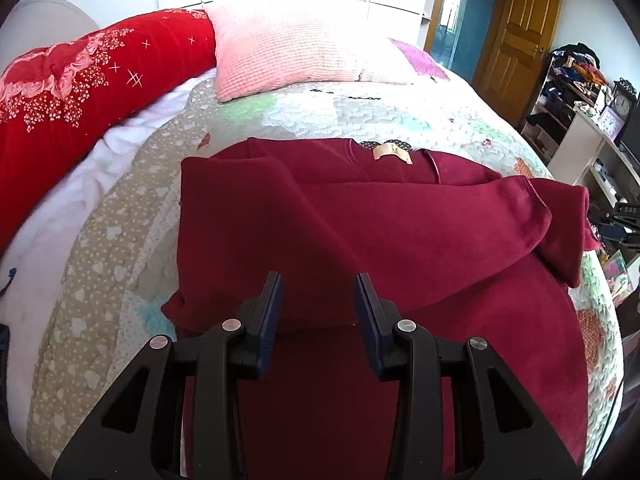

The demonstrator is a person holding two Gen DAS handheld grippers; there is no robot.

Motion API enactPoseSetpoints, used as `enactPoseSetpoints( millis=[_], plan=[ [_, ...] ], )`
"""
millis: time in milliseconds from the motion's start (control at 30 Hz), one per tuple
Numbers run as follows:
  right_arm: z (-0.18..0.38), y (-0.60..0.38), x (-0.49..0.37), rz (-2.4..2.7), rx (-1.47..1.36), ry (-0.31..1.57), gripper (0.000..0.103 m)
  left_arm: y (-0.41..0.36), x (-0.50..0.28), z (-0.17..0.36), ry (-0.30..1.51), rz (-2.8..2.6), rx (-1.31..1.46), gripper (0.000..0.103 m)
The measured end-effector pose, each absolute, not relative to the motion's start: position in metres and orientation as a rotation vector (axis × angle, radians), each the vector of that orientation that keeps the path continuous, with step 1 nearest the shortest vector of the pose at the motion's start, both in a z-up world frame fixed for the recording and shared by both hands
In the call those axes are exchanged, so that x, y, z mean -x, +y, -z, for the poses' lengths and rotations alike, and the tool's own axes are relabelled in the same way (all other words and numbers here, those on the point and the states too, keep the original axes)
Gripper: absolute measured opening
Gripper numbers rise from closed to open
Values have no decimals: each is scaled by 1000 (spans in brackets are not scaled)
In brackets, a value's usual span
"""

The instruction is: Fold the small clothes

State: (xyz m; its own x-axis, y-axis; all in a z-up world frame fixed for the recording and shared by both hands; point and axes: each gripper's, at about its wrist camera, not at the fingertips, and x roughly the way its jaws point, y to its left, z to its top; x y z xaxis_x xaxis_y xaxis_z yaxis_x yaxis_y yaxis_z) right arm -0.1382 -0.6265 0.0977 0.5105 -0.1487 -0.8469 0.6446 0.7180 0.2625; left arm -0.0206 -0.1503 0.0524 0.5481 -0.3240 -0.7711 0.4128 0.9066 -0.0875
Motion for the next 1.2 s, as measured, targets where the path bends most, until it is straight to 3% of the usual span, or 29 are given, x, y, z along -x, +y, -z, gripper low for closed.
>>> enactPoseSetpoints(
  millis=[333, 400, 467, 633, 767, 933, 1000, 1033, 1067, 1133, 1200],
  plan=[
    [-50, -680, 154, 534, -784, 858, 43, -146, 11, -44, 912, 423, -90, 36],
    [-56, -672, 153, 519, -738, 834, 27, -146, 11, -44, 913, 427, -86, 36],
    [-70, -664, 154, 504, -697, 801, 11, -145, 10, -46, 917, 433, -72, 36],
    [-129, -645, 161, 360, -719, 621, 8, -137, 6, -59, 910, 454, -9, 36],
    [-211, -597, 148, 159, -624, 486, 7, -129, 1, -70, 911, 473, 56, 36],
    [-250, -550, 124, 106, -521, 479, 7, -127, 5, -75, 896, 485, 50, 36],
    [-234, -554, 120, 181, -507, 543, 12, -126, 8, -74, 893, 492, 37, 36],
    [-221, -561, 121, 223, -511, 589, 21, -126, 9, -73, 894, 491, 31, 36],
    [-202, -571, 124, 272, -516, 641, 37, -125, 9, -70, 899, 488, 25, 36],
    [-169, -593, 133, 346, -534, 721, 51, -124, 7, -65, 913, 483, 25, 36],
    [-136, -621, 144, 446, -541, 804, 51, -124, 5, -60, 926, 479, 31, 36]
  ],
)
